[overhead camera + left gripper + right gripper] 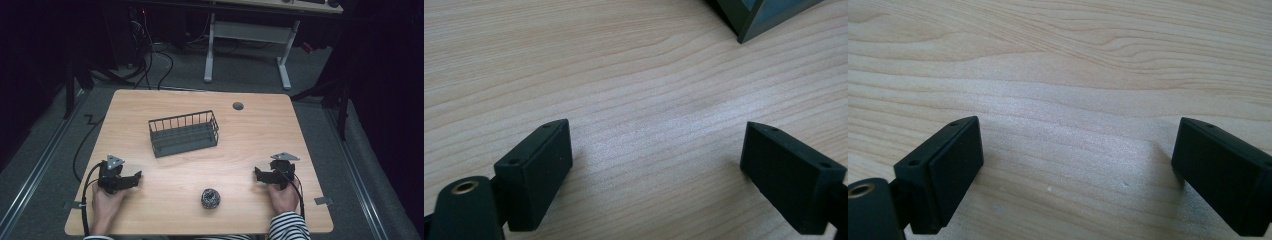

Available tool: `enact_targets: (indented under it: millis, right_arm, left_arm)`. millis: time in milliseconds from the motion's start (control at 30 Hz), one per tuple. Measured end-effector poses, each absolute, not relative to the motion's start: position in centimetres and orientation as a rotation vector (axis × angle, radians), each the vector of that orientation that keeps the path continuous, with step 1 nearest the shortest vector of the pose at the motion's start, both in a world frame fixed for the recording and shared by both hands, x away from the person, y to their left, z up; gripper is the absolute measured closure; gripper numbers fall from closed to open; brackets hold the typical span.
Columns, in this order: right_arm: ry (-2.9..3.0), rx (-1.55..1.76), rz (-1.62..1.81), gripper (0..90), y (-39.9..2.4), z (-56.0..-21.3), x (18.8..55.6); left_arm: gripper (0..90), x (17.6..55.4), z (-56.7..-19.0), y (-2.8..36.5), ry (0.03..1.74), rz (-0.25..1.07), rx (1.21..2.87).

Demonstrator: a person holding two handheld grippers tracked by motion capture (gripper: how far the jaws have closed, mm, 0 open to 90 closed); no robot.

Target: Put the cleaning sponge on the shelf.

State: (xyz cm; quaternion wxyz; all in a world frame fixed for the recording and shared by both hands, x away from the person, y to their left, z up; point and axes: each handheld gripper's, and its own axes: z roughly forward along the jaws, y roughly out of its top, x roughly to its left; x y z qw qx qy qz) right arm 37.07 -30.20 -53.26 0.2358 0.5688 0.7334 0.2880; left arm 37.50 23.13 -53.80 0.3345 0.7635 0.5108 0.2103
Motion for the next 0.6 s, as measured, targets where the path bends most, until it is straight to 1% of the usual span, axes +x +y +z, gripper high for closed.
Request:
enact_targets:
  millis: [367,600]
  right_arm:
    - [2.008,1.558,0.794,8.1,-30.17,-53.25,37.00]
    - [2.004,1.551,0.805,13.1,-30.16,-53.21,36.88]
  left_arm:
    - [16.3,37.81,-53.50,23.52,1.330,0.504,1.980]
    - [17.7,37.83,-53.02,23.47,1.312,0.482,1.967]
